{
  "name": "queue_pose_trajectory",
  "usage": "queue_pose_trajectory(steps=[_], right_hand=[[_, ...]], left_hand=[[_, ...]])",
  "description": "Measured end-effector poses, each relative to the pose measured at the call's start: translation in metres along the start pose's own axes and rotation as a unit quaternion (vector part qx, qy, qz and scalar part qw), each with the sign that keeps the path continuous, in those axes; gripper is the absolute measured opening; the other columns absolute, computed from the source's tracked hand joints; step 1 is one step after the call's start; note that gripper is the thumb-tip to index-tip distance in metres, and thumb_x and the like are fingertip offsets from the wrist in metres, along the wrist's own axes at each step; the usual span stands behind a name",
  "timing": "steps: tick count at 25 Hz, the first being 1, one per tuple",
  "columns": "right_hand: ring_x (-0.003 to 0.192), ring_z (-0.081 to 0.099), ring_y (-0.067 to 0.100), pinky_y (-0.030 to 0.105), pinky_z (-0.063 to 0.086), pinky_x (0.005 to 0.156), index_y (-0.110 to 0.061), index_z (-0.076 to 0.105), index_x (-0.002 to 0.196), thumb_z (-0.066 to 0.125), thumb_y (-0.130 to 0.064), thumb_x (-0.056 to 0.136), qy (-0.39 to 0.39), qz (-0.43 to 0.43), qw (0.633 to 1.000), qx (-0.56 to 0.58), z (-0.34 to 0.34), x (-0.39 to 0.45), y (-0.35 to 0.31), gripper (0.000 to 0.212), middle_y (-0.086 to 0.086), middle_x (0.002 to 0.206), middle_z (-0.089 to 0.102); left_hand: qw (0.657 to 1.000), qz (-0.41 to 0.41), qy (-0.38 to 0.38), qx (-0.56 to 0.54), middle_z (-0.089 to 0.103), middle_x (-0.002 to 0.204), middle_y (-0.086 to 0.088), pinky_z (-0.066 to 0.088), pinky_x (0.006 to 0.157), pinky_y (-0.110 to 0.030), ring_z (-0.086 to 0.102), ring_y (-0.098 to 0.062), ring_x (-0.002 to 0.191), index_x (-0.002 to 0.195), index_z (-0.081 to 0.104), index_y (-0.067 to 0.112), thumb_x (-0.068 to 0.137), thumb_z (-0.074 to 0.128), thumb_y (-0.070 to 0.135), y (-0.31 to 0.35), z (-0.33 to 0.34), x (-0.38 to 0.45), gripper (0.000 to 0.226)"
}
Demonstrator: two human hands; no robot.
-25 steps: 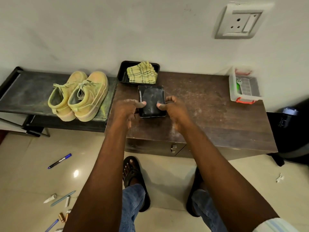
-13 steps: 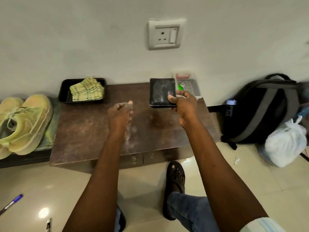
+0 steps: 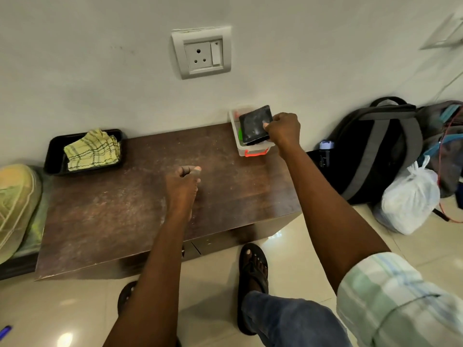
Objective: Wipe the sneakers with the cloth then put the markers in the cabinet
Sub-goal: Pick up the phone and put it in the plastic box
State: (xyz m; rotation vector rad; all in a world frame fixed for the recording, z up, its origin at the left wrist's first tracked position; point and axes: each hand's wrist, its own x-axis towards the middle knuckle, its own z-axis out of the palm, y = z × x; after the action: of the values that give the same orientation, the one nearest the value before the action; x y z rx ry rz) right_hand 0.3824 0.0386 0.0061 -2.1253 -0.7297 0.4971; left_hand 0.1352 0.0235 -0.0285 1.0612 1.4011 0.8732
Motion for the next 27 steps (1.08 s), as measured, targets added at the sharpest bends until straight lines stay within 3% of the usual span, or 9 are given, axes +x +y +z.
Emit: queue_pose_trajectory(steps=[4, 6, 8, 10, 13, 16, 21, 25, 27], right_hand=[[0.075, 0.054, 0.020, 0.019, 0.033, 0.050, 0.000, 0.065, 0.086, 0.062, -0.013, 0.082, -0.023, -0.067, 0.985, -0.159, 0.014, 0.000, 0.003, 0.013, 0.014, 0.092, 0.067], [0.089, 0.058, 0.024, 0.019, 0.036, 0.064, -0.001, 0.066, 0.096, 0.057, -0.016, 0.087, -0.004, -0.091, 0.974, -0.207, 0.021, -0.002, 0.005, 0.019, 0.013, 0.104, 0.064], [0.107, 0.052, 0.028, 0.029, 0.038, 0.081, -0.004, 0.065, 0.100, 0.051, -0.018, 0.089, 0.047, -0.120, 0.947, -0.293, 0.026, -0.003, 0.008, 0.022, 0.012, 0.113, 0.059], [0.110, 0.048, 0.029, 0.035, 0.037, 0.089, -0.007, 0.065, 0.101, 0.050, -0.017, 0.088, 0.081, -0.146, 0.925, -0.341, 0.026, -0.003, 0.011, 0.022, 0.010, 0.114, 0.057], [0.108, 0.051, 0.028, 0.037, 0.037, 0.091, -0.011, 0.064, 0.109, 0.048, -0.020, 0.090, 0.044, -0.164, 0.926, -0.338, 0.027, -0.005, 0.015, 0.026, 0.012, 0.113, 0.058], [0.115, 0.043, 0.029, 0.040, 0.035, 0.094, -0.012, 0.067, 0.105, 0.051, -0.028, 0.088, 0.025, -0.149, 0.922, -0.356, 0.028, -0.004, 0.016, 0.027, 0.012, 0.121, 0.050], [0.121, 0.033, 0.032, 0.044, 0.030, 0.099, -0.010, 0.063, 0.108, 0.049, -0.020, 0.084, -0.034, -0.102, 0.930, -0.352, 0.020, -0.012, 0.007, 0.029, 0.013, 0.128, 0.038], [0.120, 0.036, 0.032, 0.043, 0.034, 0.096, -0.014, 0.055, 0.117, 0.053, -0.019, 0.082, 0.014, -0.166, 0.947, -0.276, 0.028, -0.068, -0.007, 0.036, 0.013, 0.128, 0.040], [0.119, 0.041, 0.030, 0.041, 0.036, 0.097, -0.014, 0.055, 0.120, 0.054, -0.016, 0.083, 0.026, -0.202, 0.957, -0.207, 0.047, -0.109, -0.022, 0.037, 0.012, 0.126, 0.046]], left_hand=[[1.000, 0.016, 0.000, 0.017, 0.062, 0.072, -0.004, 0.043, 0.056, -0.022, 0.054, -0.012, 0.065, 0.082, 0.065, 0.016, 0.090, 0.062, 0.014, -0.001, 0.003, -0.002, 0.009], [1.000, 0.018, 0.002, 0.025, 0.061, 0.071, -0.003, 0.043, 0.054, -0.021, 0.054, -0.010, 0.064, 0.080, 0.065, 0.017, 0.090, 0.062, 0.013, 0.000, 0.003, -0.002, 0.011], [0.999, 0.022, 0.006, 0.032, 0.061, 0.070, -0.002, 0.043, 0.053, -0.020, 0.054, -0.009, 0.062, 0.080, 0.065, 0.018, 0.090, 0.062, 0.014, 0.000, 0.003, -0.003, 0.012], [0.999, 0.023, 0.008, 0.037, 0.061, 0.069, -0.001, 0.043, 0.052, -0.021, 0.054, -0.010, 0.061, 0.082, 0.066, 0.016, 0.090, 0.062, 0.014, -0.001, 0.002, -0.003, 0.009], [0.999, 0.021, 0.009, 0.039, 0.062, 0.069, -0.002, 0.043, 0.052, -0.022, 0.054, -0.010, 0.061, 0.084, 0.066, 0.014, 0.090, 0.062, 0.014, -0.001, 0.002, -0.002, 0.006], [0.999, 0.020, 0.009, 0.039, 0.061, 0.069, -0.002, 0.043, 0.052, -0.023, 0.054, -0.011, 0.062, 0.082, 0.066, 0.016, 0.089, 0.062, 0.014, -0.002, 0.001, -0.002, 0.008], [0.998, 0.034, 0.011, 0.052, 0.059, 0.067, -0.002, 0.045, 0.054, -0.026, 0.052, -0.013, 0.060, 0.084, 0.064, 0.013, 0.091, 0.060, 0.013, 0.000, -0.001, -0.003, 0.008], [0.995, 0.057, 0.025, 0.082, 0.065, 0.077, -0.003, 0.054, 0.066, -0.034, 0.061, -0.018, 0.070, 0.090, 0.067, 0.012, 0.091, 0.061, 0.017, 0.005, -0.006, -0.006, 0.008], [0.992, 0.073, 0.031, 0.103, 0.066, 0.081, -0.002, 0.054, 0.065, -0.030, 0.063, -0.017, 0.073, 0.093, 0.068, 0.010, 0.091, 0.061, 0.016, 0.010, -0.016, -0.012, 0.009]])
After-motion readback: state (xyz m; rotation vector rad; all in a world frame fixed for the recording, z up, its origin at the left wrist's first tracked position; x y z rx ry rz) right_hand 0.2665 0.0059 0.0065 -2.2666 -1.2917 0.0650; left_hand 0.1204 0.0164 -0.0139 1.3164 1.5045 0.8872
